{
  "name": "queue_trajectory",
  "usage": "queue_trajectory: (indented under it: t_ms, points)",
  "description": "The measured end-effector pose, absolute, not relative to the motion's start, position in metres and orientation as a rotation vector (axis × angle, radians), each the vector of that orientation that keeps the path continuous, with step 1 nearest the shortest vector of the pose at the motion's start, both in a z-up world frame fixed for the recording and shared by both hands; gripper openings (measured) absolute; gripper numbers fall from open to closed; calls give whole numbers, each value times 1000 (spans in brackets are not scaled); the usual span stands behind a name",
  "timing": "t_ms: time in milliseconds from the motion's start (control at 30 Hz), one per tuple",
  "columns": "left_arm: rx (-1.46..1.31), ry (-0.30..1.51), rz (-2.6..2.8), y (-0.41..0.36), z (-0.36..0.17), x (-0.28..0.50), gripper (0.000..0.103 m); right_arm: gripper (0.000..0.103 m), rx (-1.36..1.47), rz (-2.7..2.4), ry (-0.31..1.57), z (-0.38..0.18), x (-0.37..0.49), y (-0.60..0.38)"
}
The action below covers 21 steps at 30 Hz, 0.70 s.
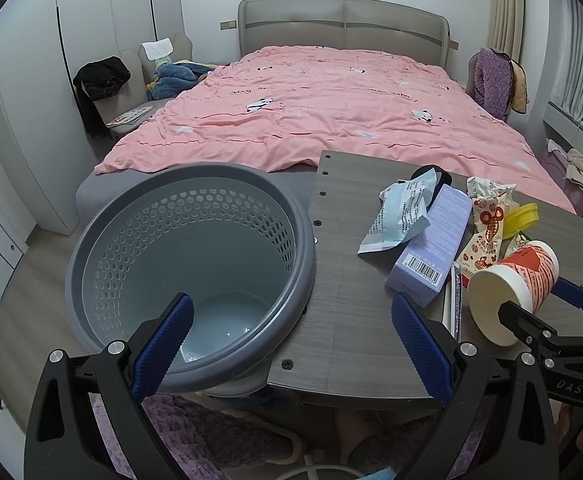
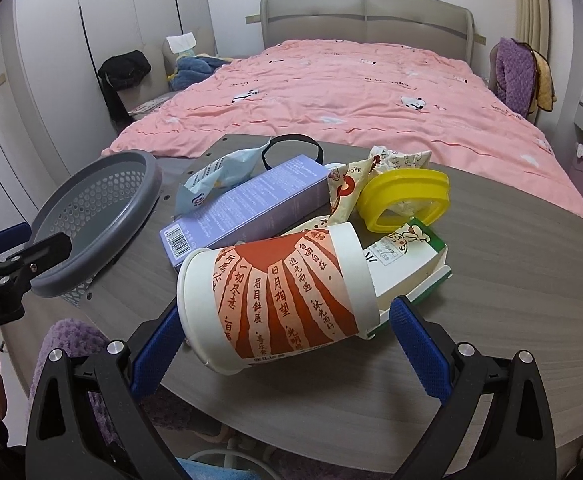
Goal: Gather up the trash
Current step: 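Grasp the orange-and-white paper cup with the right gripper and lift it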
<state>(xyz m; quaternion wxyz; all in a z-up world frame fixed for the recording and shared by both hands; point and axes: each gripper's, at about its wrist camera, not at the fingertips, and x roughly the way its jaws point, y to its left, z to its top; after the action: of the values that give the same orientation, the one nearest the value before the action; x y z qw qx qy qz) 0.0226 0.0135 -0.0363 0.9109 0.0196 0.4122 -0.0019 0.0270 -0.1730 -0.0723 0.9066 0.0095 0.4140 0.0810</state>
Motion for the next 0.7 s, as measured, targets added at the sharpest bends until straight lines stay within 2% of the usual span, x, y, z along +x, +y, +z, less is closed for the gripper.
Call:
queue_trajectory:
  t_ms: [333,400,467,700]
  points:
    - [28,863,-24,12,-38,22,95,97,20,190,866,-77,38,-169]
    - [20,859,-32,12,-37,22,95,95,30,195,859,-77,38,-169]
    - [20,858,-36,11,-37,22,95,90,33,192,854,-76,38,-169]
    - [19,887,-43,9,-46,24,95,86,75,182,813,-69,28,-175]
